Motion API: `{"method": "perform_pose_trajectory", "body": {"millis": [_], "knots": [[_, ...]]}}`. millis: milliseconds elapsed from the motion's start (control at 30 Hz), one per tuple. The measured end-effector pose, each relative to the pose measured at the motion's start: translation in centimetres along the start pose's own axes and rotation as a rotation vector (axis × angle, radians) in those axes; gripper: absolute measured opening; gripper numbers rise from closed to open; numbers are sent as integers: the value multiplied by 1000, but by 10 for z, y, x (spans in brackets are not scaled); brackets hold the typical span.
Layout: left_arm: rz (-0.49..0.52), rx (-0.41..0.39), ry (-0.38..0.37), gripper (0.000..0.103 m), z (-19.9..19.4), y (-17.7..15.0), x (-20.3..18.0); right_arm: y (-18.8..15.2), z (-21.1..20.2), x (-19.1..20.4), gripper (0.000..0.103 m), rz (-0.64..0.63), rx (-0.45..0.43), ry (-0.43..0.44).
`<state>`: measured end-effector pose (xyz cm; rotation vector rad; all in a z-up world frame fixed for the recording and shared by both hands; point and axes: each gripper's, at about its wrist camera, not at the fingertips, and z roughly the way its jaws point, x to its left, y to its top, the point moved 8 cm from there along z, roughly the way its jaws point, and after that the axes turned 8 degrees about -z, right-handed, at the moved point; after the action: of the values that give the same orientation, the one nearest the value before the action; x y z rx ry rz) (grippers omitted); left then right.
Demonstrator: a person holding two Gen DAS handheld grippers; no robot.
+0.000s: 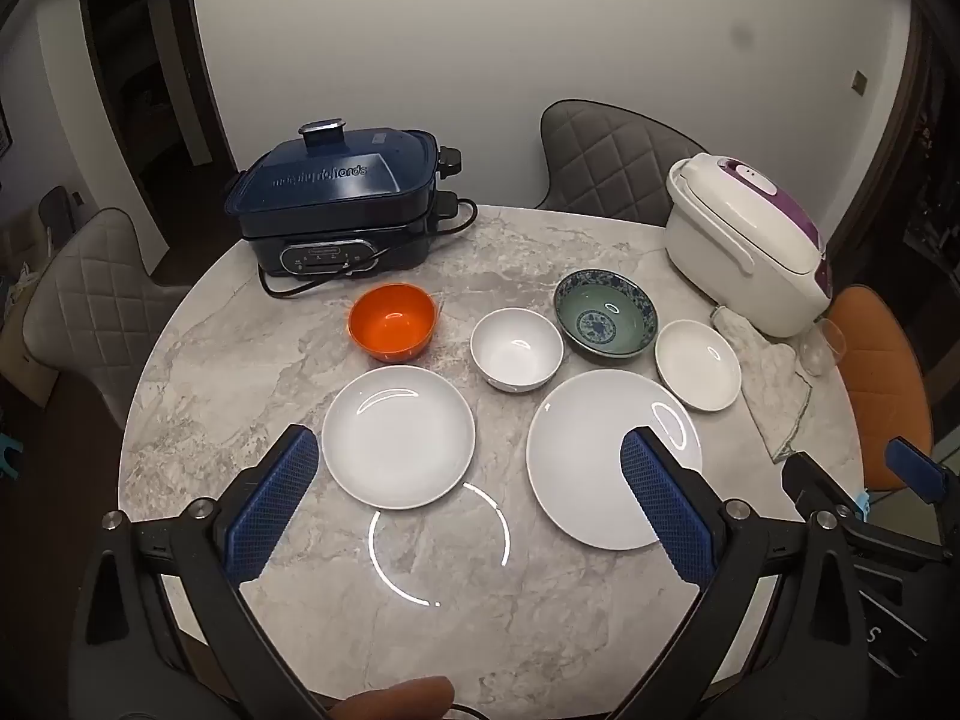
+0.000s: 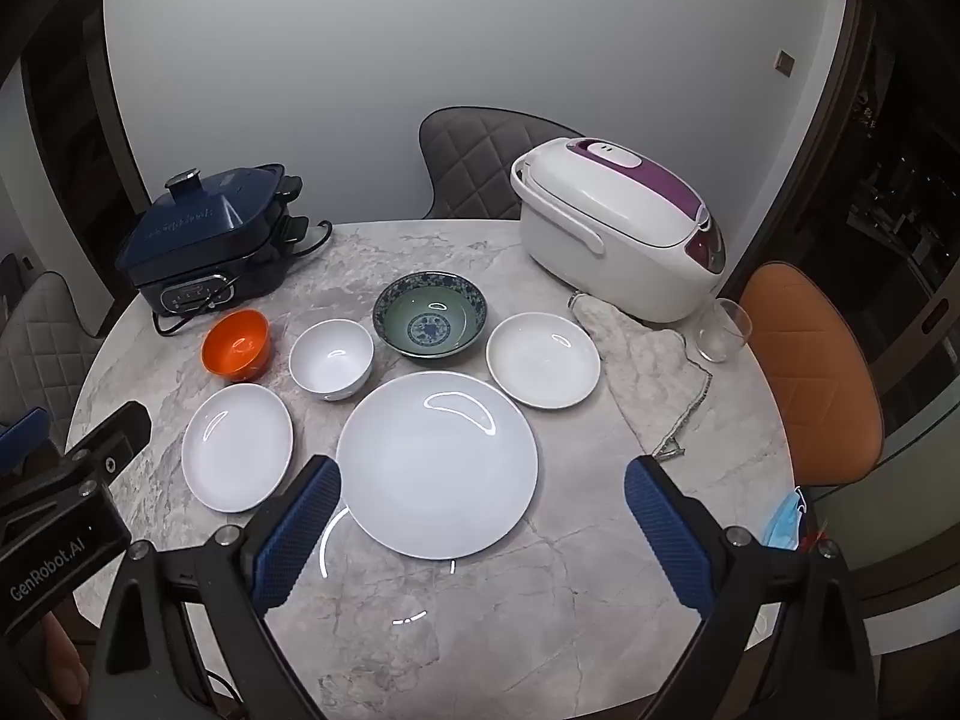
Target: Organize plates and bowls
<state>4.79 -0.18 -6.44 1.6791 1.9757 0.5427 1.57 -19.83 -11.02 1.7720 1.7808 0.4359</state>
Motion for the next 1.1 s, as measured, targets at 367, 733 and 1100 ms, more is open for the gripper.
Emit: {"method": "perform_pose_trajectory", "body": {"millis": [367,733,1100], "knots": [[-5,4,15,102,0,-2,2,0,3,0,98,-5,6,-2],[-10,10,14,102,12,-10,6,0,3,-3,98,-4,8,3],[-11,15,15,102,14,-12,7,-5,6,1,98,-4,10,2]]}}
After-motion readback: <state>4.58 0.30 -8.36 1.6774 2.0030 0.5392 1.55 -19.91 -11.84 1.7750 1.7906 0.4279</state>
